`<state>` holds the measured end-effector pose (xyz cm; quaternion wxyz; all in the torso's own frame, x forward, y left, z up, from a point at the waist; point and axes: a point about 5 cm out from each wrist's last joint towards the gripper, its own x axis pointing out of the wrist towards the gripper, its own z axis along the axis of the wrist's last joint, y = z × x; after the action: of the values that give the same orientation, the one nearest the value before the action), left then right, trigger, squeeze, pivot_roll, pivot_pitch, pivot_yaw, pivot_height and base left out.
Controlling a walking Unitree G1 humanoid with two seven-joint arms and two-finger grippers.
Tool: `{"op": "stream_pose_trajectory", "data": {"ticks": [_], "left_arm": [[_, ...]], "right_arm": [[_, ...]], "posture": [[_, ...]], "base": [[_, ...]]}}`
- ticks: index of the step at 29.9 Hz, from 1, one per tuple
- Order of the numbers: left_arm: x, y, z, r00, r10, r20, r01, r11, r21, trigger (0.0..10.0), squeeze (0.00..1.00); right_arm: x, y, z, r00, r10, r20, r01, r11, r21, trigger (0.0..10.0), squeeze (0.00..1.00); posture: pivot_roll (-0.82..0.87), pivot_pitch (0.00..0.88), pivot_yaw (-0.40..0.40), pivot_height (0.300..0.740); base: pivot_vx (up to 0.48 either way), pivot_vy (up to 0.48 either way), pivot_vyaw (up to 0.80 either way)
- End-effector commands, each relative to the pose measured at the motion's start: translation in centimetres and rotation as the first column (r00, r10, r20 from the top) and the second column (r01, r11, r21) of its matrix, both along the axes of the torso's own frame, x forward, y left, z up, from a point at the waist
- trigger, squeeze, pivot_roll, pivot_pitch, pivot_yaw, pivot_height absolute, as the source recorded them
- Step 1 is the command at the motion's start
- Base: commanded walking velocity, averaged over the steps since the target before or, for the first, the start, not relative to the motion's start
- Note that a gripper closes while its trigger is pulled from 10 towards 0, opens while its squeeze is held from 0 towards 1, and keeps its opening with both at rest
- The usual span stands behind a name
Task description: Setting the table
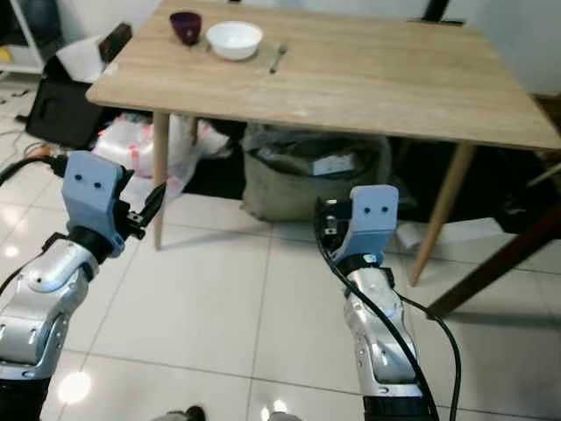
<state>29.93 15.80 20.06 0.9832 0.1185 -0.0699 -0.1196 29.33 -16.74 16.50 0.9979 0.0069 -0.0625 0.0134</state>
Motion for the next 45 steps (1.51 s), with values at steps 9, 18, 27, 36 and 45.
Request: {"op": "stream_pose_trajectory", "data": {"ticks": [9, 18, 27, 36, 45], "left_arm": [[0.04, 0.13, -0.09, 1.0, 0.003, -0.014, -0.003, 1.0, 0.003, 10.0, 0.2], [0.01, -0.05, -0.08, 1.0, -0.004, -0.015, 0.004, 1.0, 0.005, 10.0, 0.2], [-0.04, -0.21, -0.16, 1.0, -0.014, -0.018, 0.014, 1.0, 0.007, 10.0, 0.2], [-0.03, -0.31, -0.24, 1.0, -0.02, -0.022, 0.02, 1.0, 0.008, 10.0, 0.2], [0.01, -0.36, -0.25, 0.999, -0.022, -0.023, 0.023, 1.0, 0.006, 10.0, 0.2]], "right_arm": [[-0.03, 0.17, -0.28, 1.0, 0.003, -0.015, -0.003, 1.0, 0.001, 10.0, 0.0], [-0.03, 0.11, -0.33, 1.0, -0.001, -0.019, 0.001, 1.0, 0.007, 10.0, 0.0], [-0.09, 0.03, -0.42, 1.0, -0.004, -0.025, 0.004, 1.0, 0.01, 10.0, 0.0], [-0.11, 0.0, -0.43, 1.0, -0.005, -0.027, 0.006, 1.0, 0.011, 10.0, 0.0], [-0.11, -0.04, -0.43, 1.0, -0.006, -0.029, 0.006, 1.0, 0.009, 10.0, 0.0]], "posture": [[-0.08, 0.051, 0.036, 0.74], [-0.08, 0.051, 0.036, 0.74], [-0.08, 0.052, 0.036, 0.74], [-0.09, 0.056, 0.038, 0.74], [-0.09, 0.059, 0.037, 0.74]], "base": [[0.0, 0.0, -0.18], [0.0, 0.0, -0.8], [0.0, 0.0, -0.8], [0.0, 0.0, -0.8], [0.0, 0.0, -0.8]]}}
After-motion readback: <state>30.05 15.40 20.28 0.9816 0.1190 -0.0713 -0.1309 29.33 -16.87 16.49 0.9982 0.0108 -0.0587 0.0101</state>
